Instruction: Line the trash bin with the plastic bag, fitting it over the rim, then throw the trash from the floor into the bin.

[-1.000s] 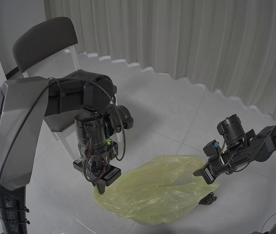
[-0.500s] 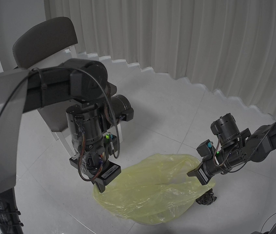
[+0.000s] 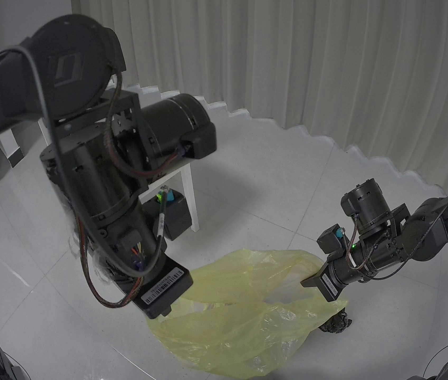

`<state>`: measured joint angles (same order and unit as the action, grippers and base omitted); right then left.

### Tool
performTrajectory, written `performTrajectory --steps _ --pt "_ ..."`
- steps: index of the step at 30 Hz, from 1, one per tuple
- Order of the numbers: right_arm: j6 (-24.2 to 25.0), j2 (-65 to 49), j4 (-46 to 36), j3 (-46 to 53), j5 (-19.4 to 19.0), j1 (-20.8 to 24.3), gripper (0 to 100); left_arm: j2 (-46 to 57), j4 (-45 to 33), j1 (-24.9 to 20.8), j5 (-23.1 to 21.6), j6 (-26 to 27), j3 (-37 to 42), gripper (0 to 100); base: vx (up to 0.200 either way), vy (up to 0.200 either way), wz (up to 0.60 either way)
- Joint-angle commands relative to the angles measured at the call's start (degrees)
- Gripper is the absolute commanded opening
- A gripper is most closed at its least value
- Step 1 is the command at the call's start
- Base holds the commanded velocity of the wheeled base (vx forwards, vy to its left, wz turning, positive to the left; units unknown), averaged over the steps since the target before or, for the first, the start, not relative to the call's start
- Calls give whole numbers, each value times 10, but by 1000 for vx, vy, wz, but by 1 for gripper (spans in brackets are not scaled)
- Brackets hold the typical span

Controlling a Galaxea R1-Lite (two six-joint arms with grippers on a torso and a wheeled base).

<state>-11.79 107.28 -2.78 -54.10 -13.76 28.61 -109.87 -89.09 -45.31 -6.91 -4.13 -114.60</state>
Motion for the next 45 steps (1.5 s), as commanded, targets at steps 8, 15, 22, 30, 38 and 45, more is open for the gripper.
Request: performTrajectory --steps 8,15,22,30,38,45 --pt "-1 -15 -6 -11 0 8 0 55 -9 -20 4 -3 0 0 0 0 0" --pt "0 -15 -27 -30 -1 9 0 83 -9 -24 3 -7 0 0 0 0 0" --pt "1 -15 -42 -34 0 12 0 200 0 -3 -2 -38 0 0 0 0 0" --pt "1 -15 -45 -40 0 8 0 353 568 91 -9 -35 213 0 0 0 0" --pt "6 -9 -50 -42 1 3 0 354 722 119 -17 -43 376 0 0 0 0" --pt "6 15 -46 -48 30 -15 0 355 729 166 -95 -43 488 0 0 0 0"
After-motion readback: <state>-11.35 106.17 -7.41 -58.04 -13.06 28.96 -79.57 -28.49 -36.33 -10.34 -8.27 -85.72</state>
